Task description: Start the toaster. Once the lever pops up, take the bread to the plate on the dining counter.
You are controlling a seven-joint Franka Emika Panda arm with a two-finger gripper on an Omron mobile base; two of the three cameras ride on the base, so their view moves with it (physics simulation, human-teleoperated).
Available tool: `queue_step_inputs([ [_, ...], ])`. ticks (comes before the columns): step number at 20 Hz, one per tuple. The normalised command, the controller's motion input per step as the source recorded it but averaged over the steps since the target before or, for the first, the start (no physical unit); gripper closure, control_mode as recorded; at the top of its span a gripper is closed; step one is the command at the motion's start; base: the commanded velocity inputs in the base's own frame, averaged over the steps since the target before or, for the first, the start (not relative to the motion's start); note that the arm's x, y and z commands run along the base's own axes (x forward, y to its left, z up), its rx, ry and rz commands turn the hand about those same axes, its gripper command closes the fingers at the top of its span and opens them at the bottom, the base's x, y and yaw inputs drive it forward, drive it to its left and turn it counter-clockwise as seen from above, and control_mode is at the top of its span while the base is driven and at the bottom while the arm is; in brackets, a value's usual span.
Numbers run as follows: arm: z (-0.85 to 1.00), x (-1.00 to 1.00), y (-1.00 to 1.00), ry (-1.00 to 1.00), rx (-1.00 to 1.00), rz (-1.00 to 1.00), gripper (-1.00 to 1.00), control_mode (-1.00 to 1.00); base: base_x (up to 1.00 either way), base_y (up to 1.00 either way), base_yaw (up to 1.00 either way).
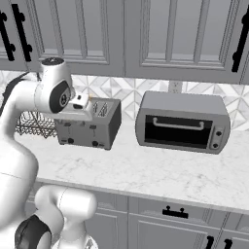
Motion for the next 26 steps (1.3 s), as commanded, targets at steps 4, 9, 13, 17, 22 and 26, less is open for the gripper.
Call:
queue_step_inputs([
  [4,-0.59,-0.22,1.00,0.00,0.01,-0.19,-1.00,-1.00,0.00,0.00,0.00],
  [9,-0.38,0.00,0.97,0.10,0.07,-0.12,-1.00,-1.00,0.00,0.00,0.00],
  [13,0.07,0.08,0.85,-0.07,0.00,-0.09,-1.00,-1.00,0.00,0.00,0.00],
  [17,0.01,0.40,0.32,-0.01,0.00,-0.03,-1.00,-1.00,0.00,0.00,0.00],
  [22,0.02,0.50,-0.05,0.03,-0.01,0.03,-1.00,-1.00,0.00,0.00,0.00],
  [26,0.01,0.48,-0.11,0.00,-0.05,0.14,-1.00,-1.00,0.00,0.00,0.00],
])
